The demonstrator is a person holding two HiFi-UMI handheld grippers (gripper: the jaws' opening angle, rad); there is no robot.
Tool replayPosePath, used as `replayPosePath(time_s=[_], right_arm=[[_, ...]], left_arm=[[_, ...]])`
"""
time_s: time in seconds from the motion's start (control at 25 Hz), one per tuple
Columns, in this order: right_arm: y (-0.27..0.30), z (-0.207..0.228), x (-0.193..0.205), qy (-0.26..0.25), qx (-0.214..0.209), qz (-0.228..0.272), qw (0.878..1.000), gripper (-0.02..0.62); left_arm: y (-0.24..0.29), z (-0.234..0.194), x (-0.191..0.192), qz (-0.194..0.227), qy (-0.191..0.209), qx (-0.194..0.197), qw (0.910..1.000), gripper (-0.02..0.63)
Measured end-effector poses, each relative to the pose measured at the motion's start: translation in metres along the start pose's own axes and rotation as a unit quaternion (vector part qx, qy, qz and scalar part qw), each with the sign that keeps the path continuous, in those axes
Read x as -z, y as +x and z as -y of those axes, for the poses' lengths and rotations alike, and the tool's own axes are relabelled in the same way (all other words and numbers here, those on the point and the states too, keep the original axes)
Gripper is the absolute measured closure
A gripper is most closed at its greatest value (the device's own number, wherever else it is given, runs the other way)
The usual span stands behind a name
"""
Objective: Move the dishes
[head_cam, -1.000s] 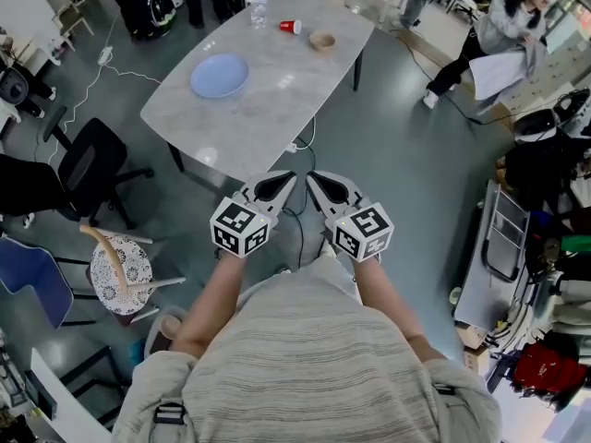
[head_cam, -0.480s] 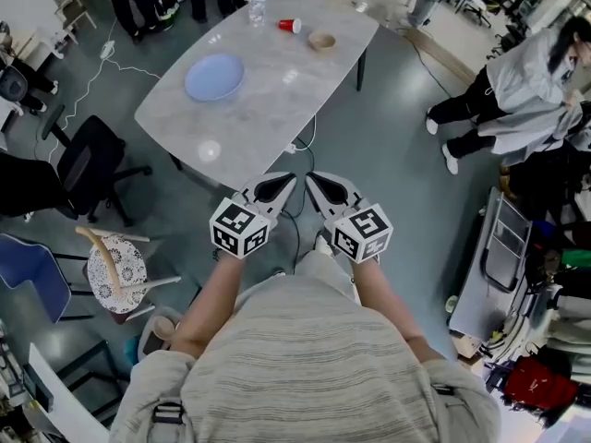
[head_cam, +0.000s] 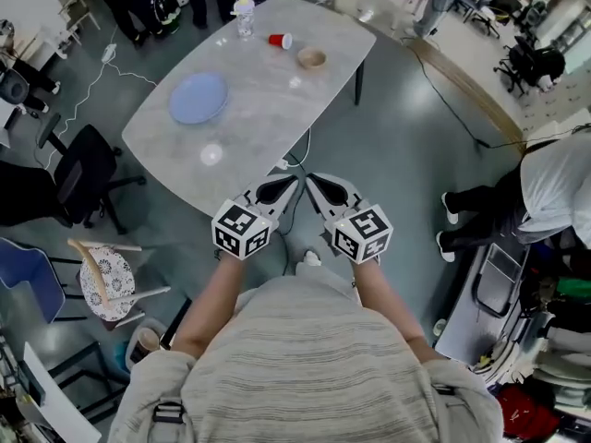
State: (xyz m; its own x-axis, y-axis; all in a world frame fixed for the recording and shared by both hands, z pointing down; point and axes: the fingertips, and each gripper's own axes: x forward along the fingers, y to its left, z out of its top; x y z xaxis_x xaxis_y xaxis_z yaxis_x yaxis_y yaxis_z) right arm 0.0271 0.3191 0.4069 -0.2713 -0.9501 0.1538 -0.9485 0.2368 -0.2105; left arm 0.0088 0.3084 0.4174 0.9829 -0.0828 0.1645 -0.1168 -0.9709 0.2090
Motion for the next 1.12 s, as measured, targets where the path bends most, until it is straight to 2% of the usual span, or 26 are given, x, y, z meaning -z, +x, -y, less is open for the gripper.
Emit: replayPosePath(time_s=[0.32, 0.64, 1.12], right_arm=[[0.008, 0.067, -0.024, -0.013, -0.034, -0.004, 0.999, 0.577], [0.047, 0.101, -0.037, -0.009, -0.054, -0.014, 0.998, 0.577], [0.164, 0.158, -0.061, -0.019, -0.047, -0.030, 0.998, 0.577]], left_arm=[[0.065, -0.017, -0.024, 0.015, 0.000, -0.035, 0.9993, 0.583], [0.092, -0.060, -0.037, 0.012, -0.007, -0.060, 0.9981, 0.583], [0.133, -0.189, -0.067, 0.026, -0.019, -0.058, 0.9978, 0.583]])
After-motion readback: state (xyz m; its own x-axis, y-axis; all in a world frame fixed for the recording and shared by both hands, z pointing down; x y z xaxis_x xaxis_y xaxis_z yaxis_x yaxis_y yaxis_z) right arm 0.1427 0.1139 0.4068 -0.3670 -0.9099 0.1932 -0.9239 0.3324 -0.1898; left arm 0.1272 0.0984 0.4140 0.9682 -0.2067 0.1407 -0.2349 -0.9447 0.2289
